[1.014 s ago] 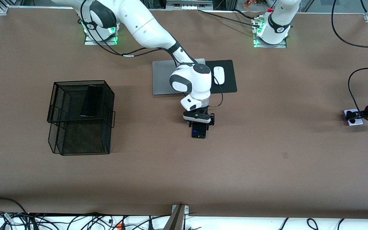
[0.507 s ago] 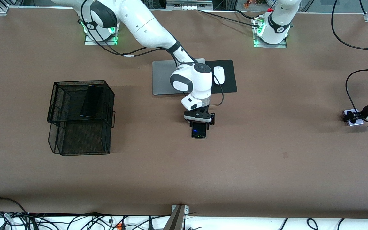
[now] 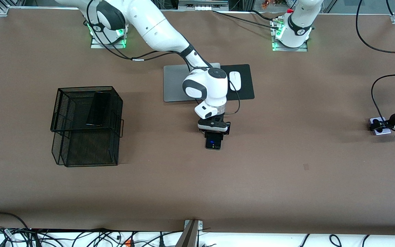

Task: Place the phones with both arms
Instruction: 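Grasp the flip phone with the right gripper while the left gripper grasps the white phone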

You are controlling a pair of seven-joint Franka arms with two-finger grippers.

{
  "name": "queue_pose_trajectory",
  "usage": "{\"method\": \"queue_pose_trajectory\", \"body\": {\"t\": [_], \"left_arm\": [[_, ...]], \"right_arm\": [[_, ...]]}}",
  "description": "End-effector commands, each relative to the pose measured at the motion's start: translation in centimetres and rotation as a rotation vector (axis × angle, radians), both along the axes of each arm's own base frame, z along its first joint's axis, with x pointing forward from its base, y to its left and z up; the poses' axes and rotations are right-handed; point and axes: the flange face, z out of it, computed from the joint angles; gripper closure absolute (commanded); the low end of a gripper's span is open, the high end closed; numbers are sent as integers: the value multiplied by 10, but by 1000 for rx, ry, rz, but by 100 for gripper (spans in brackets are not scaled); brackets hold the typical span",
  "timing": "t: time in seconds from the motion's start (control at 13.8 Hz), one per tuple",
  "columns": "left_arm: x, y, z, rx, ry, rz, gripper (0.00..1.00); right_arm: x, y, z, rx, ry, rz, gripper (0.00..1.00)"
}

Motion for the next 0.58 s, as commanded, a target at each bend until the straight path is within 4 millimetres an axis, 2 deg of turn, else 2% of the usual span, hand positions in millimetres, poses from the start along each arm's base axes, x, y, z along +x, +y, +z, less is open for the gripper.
{"method": "queue_pose_trajectory", "body": {"t": [0.0,0.14,0.29,0.43,0.51], "left_arm": [[6,0,17,20,15,-27,39],[7,-5,34,22,47,-24,39],[17,-19,63,14,104,-23,39],[35,-31,94,4,179,-27,39],[43,-38,111,1,224,-27,40]], "right_arm": [[6,1,31,-62,12,13,46],[12,-4,73,-73,64,26,46],[20,-14,116,-75,121,41,46],[35,-37,159,-93,187,70,46],[43,-55,176,-108,230,76,46]]}}
